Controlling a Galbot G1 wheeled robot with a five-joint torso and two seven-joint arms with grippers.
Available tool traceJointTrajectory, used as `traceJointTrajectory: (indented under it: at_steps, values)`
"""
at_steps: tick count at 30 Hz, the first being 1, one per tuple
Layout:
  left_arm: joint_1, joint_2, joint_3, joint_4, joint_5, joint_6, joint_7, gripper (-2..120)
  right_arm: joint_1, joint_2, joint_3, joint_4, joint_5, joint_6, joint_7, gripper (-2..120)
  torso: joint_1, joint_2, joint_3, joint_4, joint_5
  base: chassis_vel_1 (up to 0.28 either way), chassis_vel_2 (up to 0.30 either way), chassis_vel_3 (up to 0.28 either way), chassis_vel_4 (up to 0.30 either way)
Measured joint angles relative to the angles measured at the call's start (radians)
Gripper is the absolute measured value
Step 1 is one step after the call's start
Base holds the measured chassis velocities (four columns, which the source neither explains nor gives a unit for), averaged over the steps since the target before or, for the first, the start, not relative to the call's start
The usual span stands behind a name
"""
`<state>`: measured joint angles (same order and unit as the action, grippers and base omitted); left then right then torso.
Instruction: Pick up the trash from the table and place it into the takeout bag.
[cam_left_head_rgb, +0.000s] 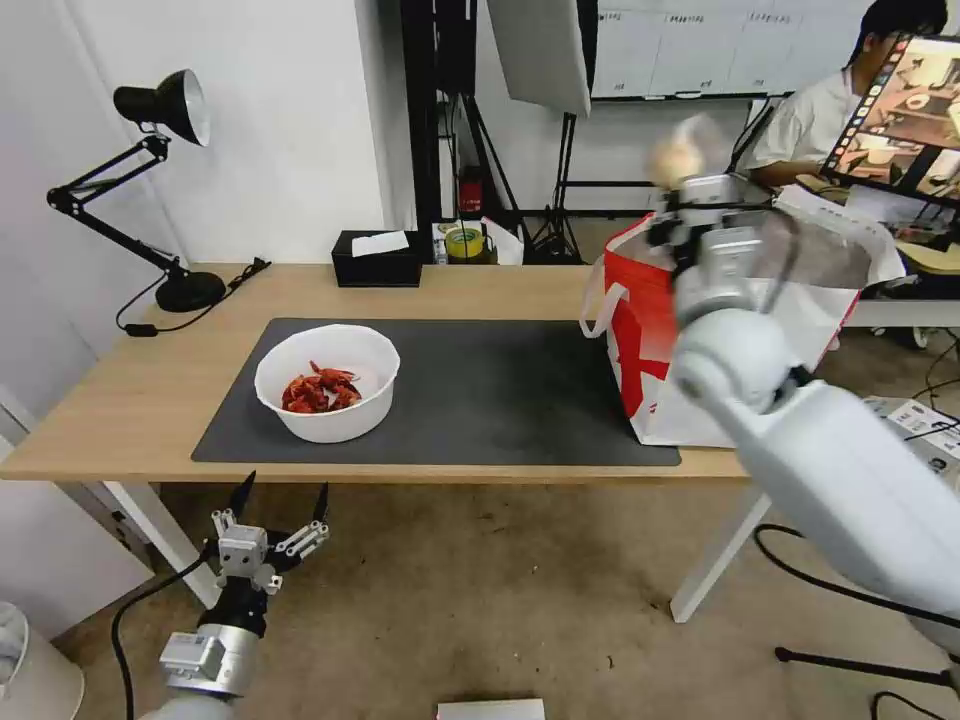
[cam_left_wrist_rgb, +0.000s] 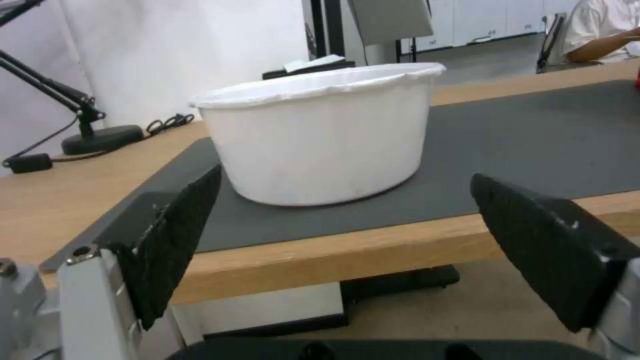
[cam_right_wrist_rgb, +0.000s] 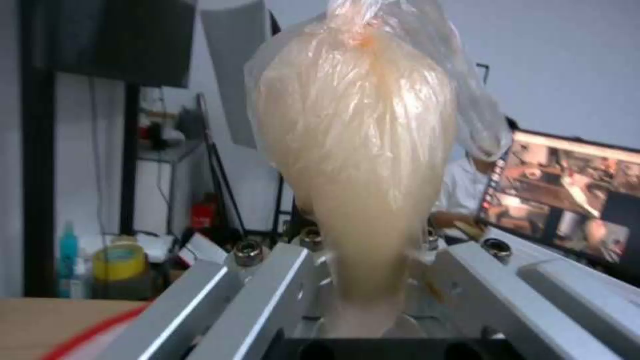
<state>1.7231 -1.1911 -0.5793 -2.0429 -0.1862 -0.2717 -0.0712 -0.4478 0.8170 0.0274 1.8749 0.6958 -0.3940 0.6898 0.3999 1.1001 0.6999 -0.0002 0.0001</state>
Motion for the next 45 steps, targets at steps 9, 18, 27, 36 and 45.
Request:
traceJointTrajectory:
  at_steps: [9, 18, 27, 36, 45]
  values:
    - [-0.007, -0.005, 0.029, -0.025, 0.004, 0.025, 0.0, 100, -0.033, -0.061, 0.042, 0.005, 0.115, -0.045, -0.018, 11, 0.0, 0.0, 0.0, 0.0003, -0.0001, 0.0, 0.0, 0.0, 0.0]
    - [-0.014, -0.009, 0.031, -0.01, 0.005, 0.026, 0.0, 100, -0.041, -0.066, 0.055, 0.02, 0.251, -0.059, 0.02, 41, 0.0, 0.0, 0.0, 0.0002, -0.0001, 0.0, 0.0, 0.0, 0.0]
    - [-0.011, -0.021, 0.029, -0.012, 0.006, 0.03, 0.0, 100, -0.035, -0.062, 0.049, 0.023, 0.292, -0.064, 0.031, 73, 0.0, 0.0, 0.0, 0.0003, -0.0002, 0.0, 0.0, 0.0, 0.0]
    - [-0.007, -0.021, 0.024, -0.016, 0.005, 0.031, 0.0, 100, -0.033, -0.062, 0.048, 0.028, 0.309, -0.068, 0.039, 100, 0.0, 0.0, 0.0, 0.0003, -0.0002, 0.0, 0.0, 0.0, 0.0]
    - [-0.011, -0.012, 0.026, -0.017, 0.001, 0.031, -0.001, 100, -0.06, -0.071, 0.064, 0.042, 0.309, -0.07, 0.043, 100, 0.0, 0.0, 0.0, 0.0002, -0.0002, 0.0, 0.0, 0.0, 0.0]
